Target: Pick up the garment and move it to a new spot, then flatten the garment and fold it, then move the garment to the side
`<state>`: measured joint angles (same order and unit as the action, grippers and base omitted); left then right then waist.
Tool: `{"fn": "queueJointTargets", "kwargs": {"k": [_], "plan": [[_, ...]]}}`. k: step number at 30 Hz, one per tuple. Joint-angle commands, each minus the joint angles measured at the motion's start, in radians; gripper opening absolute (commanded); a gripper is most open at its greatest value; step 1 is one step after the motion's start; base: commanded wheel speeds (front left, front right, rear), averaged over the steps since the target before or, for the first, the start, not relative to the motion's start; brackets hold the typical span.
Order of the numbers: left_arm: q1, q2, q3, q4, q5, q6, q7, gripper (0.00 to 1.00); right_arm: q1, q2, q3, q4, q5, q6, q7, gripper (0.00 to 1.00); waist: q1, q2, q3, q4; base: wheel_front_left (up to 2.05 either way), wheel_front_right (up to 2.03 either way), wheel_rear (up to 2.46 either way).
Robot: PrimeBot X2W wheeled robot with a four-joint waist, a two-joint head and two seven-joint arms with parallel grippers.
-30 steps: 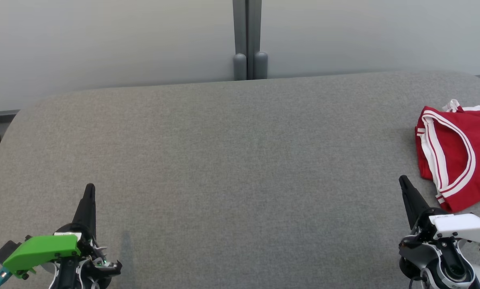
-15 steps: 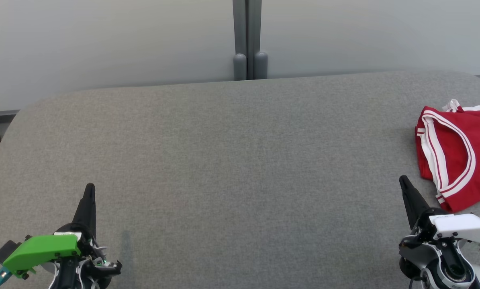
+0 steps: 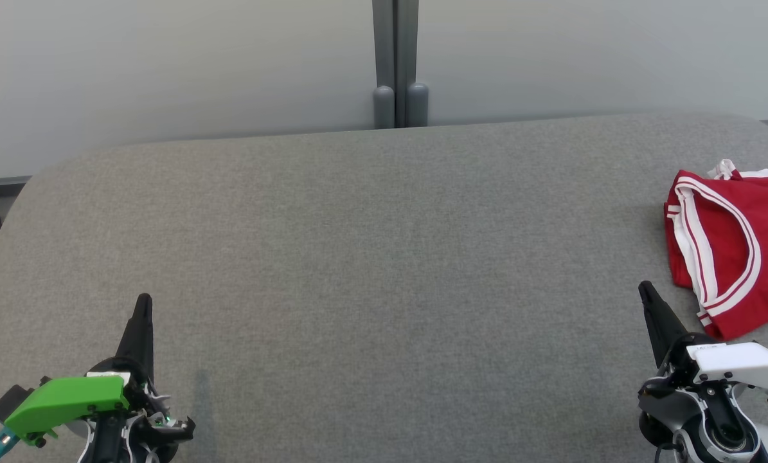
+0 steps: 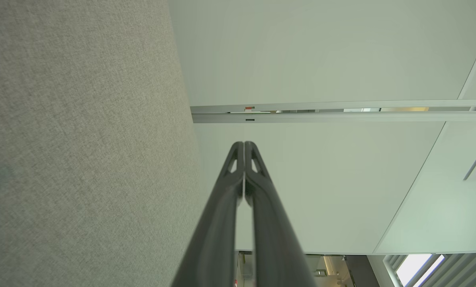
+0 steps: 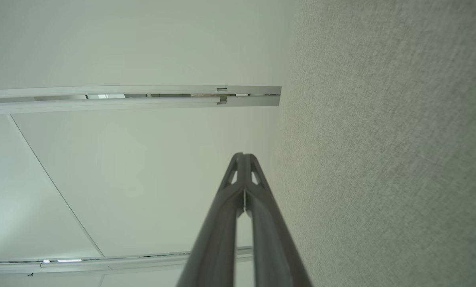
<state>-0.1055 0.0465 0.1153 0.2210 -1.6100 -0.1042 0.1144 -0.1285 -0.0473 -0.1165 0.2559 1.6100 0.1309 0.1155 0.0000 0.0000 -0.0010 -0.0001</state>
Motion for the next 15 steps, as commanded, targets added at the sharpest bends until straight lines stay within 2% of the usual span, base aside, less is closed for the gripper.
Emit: {"fn": "queueJointTargets", "kwargs": {"k": [1,15], "plan": [[-0.013,0.007,0.002,-0.004,-0.003,0.003,0.004,0.00,0.013,-0.006,-0.002,-0.004,0.002,0.000,0.004,0.00,0.0000,0.0000,0.000,0.000,0.00,0.00,0.00],[-0.012,0.007,0.002,-0.004,-0.003,0.003,0.004,0.00,0.013,-0.005,-0.002,-0.004,0.002,0.000,0.004,0.00,0.0000,0.0000,0.000,0.000,0.00,0.00,0.00]]}}
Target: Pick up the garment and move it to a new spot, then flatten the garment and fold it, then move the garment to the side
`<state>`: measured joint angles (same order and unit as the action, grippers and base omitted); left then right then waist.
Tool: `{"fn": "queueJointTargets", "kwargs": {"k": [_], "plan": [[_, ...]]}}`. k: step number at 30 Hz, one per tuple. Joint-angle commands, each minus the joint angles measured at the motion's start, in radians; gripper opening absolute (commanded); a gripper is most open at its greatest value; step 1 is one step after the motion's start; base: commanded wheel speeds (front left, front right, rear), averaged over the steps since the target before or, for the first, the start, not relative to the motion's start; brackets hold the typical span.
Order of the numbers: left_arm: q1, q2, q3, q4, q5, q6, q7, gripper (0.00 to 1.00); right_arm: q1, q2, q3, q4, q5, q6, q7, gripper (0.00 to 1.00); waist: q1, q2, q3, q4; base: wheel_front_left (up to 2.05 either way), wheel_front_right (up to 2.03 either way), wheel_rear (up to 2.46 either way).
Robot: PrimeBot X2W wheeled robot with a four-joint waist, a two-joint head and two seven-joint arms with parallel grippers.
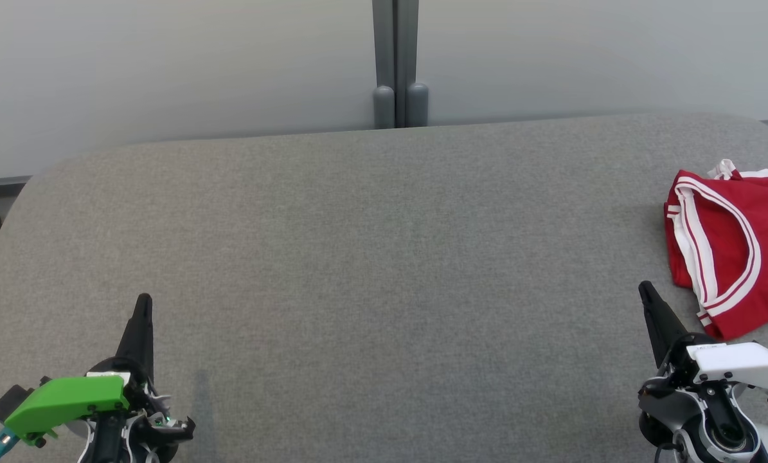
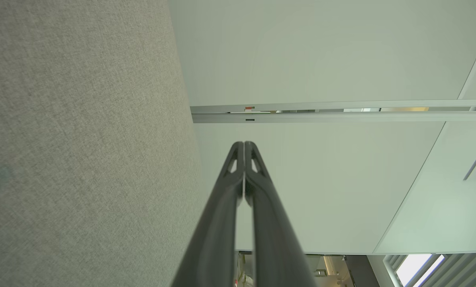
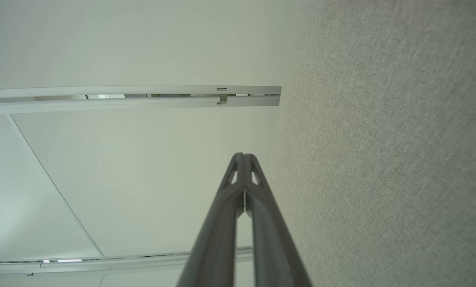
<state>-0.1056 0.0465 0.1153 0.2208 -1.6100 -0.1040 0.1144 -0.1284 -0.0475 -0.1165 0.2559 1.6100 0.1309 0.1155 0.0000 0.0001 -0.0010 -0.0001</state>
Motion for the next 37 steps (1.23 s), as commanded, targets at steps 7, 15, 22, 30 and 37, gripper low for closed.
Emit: {"fn": "queueJointTargets", "kwargs": {"k": [7,15,22,30,37], "plan": [[-0.012,0.007,0.002,-0.004,-0.003,0.003,0.004,0.00,0.013,-0.005,-0.002,-0.004,0.002,0.000,0.004,0.00,0.0000,-0.0001,0.000,0.000,0.00,0.00,0.00],[-0.012,0.007,0.002,-0.004,-0.003,0.003,0.004,0.00,0.013,-0.005,-0.002,-0.004,0.002,0.000,0.004,0.00,0.0000,-0.0001,0.000,0.000,0.00,0.00,0.00],[-0.012,0.007,0.002,-0.004,-0.003,0.003,0.004,0.00,0.013,-0.005,-0.002,-0.004,0.002,0.000,0.004,0.00,0.0000,-0.0001,0.000,0.000,0.00,0.00,0.00],[-0.012,0.007,0.002,-0.004,-0.003,0.003,0.004,0.00,0.013,-0.005,-0.002,-0.004,0.002,0.000,0.004,0.00,0.0000,-0.0001,0.000,0.000,0.00,0.00,0.00],[-0.012,0.007,0.002,-0.004,-0.003,0.003,0.004,0.00,0.013,-0.005,-0.002,-0.004,0.002,0.000,0.004,0.00,0.0000,-0.0001,0.000,0.000,0.00,0.00,0.00]]}}
